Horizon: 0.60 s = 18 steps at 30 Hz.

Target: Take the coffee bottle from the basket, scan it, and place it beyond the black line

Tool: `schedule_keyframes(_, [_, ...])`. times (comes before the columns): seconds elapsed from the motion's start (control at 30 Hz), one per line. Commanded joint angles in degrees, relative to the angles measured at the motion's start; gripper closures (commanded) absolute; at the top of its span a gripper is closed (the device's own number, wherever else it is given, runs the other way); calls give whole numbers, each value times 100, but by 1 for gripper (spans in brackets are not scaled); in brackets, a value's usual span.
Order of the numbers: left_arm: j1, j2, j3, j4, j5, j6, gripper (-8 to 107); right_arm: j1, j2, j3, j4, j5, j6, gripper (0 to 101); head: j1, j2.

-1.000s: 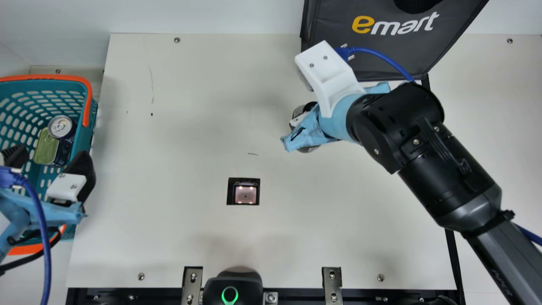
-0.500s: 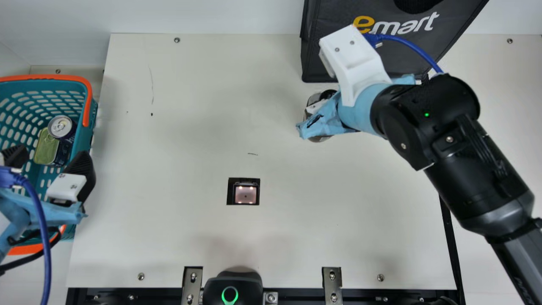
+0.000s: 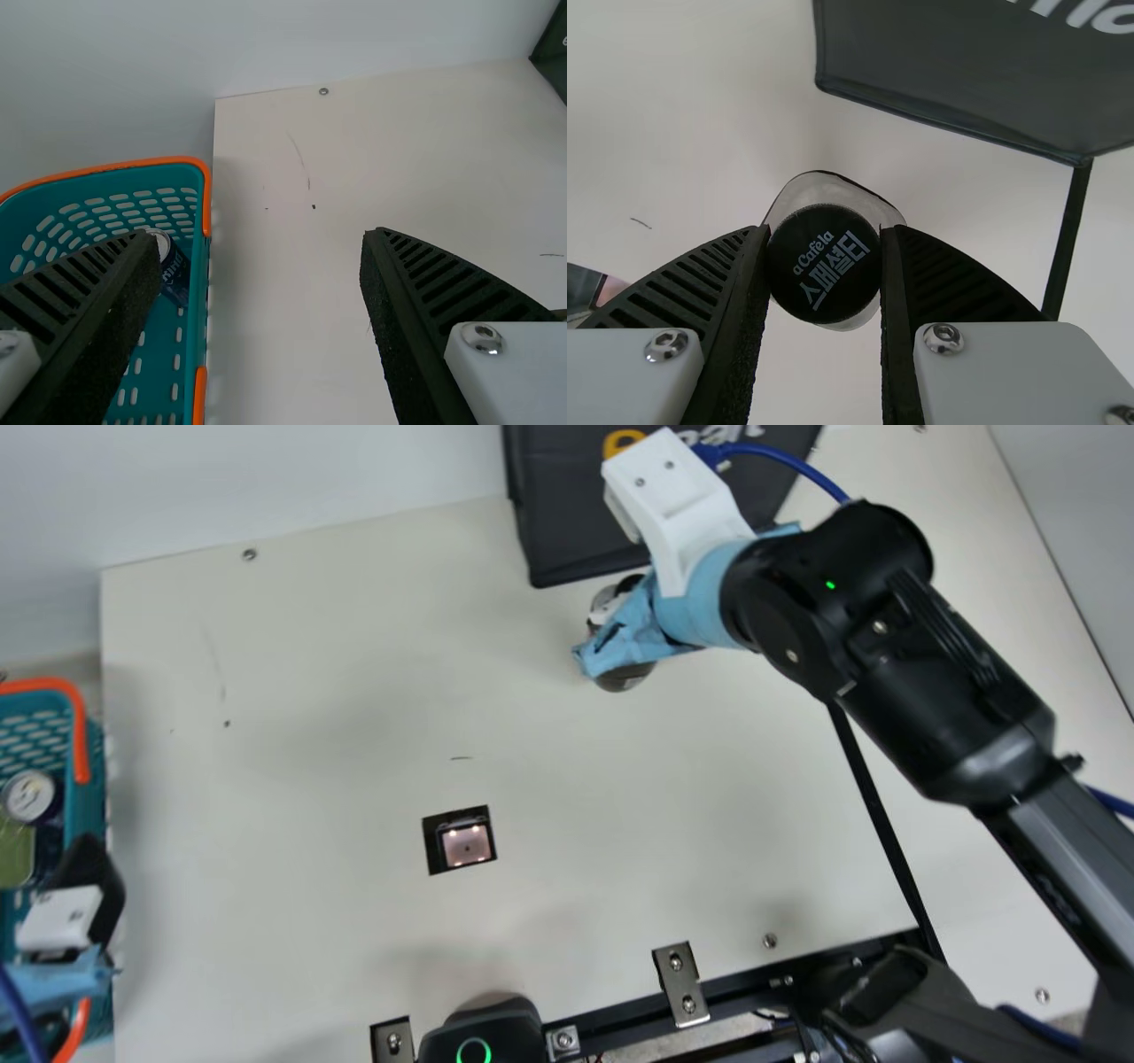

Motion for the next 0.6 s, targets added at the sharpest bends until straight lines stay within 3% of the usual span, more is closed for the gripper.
schedule_keyframes(0.0, [0,0,0,0,0,0,9,-97,-17,10,12,10,31,101,-96,-277])
schedule_keyframes(0.57, [0,0,0,0,0,0,9,-1276,-203,209,223,25,-32,101,-96,-277])
